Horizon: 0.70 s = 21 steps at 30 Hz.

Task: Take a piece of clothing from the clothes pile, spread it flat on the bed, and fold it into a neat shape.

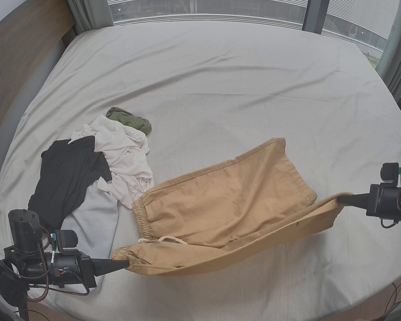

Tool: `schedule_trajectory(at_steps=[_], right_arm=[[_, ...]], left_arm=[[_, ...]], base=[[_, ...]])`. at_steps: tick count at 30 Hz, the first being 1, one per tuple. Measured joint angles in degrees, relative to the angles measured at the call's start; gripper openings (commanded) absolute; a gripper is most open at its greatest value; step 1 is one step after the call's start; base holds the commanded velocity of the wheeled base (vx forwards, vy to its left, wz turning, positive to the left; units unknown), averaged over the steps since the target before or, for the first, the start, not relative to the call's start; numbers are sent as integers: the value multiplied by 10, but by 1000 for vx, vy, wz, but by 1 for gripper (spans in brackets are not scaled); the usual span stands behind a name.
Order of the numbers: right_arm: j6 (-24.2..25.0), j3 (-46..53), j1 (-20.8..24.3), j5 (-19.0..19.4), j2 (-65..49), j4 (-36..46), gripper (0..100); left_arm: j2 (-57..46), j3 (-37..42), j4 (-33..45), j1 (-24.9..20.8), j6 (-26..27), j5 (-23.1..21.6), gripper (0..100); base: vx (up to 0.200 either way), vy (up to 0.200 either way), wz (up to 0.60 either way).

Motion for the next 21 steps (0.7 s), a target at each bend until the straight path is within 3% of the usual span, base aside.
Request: schedule_trajectory(at_steps=[16, 21], right_arm=[[21, -123, 1, -3, 83, 3, 0], [21, -149, 2, -14, 101, 4, 0]], left_arm=[[31, -5, -35, 3, -4, 0, 0], [38, -8, -74, 3, -37, 15, 0]], base=[[0, 0, 0], [0, 0, 0]])
